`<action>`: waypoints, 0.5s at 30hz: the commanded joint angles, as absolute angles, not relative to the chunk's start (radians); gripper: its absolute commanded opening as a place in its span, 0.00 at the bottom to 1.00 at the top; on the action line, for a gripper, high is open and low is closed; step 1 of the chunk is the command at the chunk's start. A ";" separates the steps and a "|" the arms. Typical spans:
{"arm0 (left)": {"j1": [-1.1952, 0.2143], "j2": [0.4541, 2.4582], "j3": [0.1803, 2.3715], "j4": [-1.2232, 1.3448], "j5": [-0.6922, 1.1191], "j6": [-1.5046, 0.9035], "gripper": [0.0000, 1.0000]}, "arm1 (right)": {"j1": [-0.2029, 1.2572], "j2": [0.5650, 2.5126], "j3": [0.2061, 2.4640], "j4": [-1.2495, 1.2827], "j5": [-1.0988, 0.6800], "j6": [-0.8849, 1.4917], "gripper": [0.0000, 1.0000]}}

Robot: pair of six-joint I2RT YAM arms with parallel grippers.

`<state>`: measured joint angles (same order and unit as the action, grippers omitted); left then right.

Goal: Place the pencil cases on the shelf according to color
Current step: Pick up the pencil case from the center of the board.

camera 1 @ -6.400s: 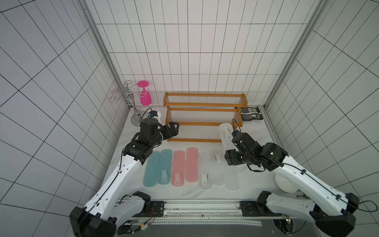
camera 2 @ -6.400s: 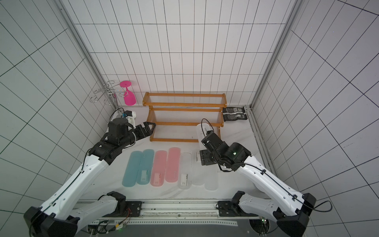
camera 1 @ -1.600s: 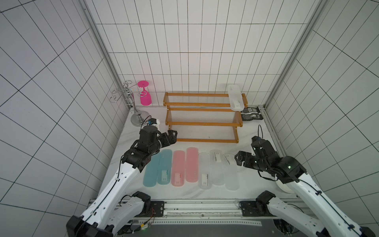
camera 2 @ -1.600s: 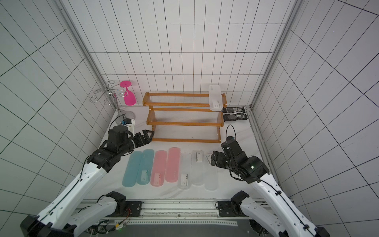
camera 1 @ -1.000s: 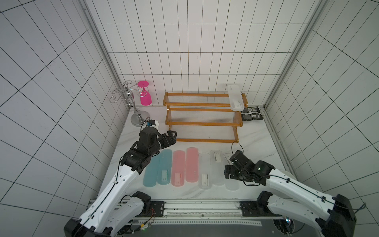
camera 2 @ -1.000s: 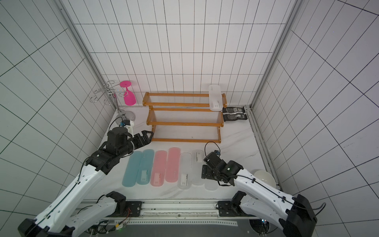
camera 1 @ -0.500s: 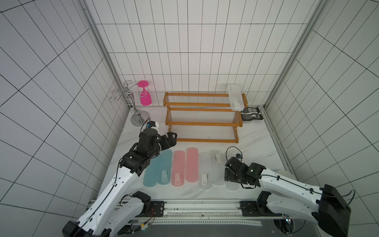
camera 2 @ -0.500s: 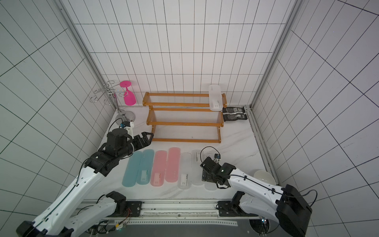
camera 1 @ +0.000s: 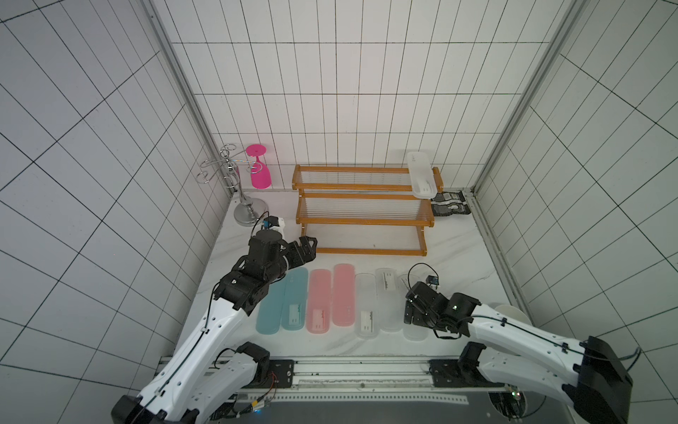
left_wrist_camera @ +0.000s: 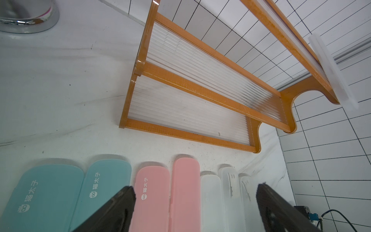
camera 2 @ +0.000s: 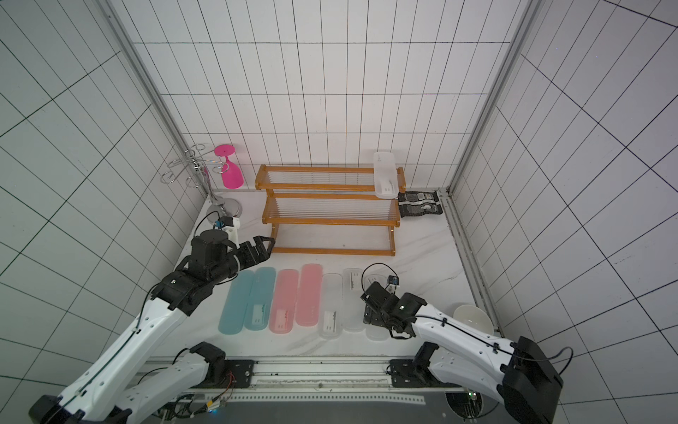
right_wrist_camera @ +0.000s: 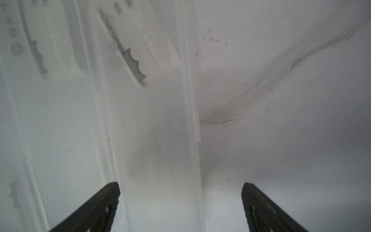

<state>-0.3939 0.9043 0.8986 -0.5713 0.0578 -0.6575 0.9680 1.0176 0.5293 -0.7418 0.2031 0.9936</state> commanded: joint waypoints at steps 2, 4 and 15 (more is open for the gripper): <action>-0.397 0.917 0.874 -0.491 0.062 -0.649 0.98 | 0.963 1.111 0.557 -0.739 0.181 0.979 0.99; -0.398 0.928 0.868 -0.469 0.063 -0.651 0.98 | 0.962 1.155 0.561 -0.707 0.176 0.978 0.99; -0.399 0.985 0.899 -0.471 0.083 -0.620 0.98 | 0.876 1.079 0.551 -0.866 0.212 1.094 0.99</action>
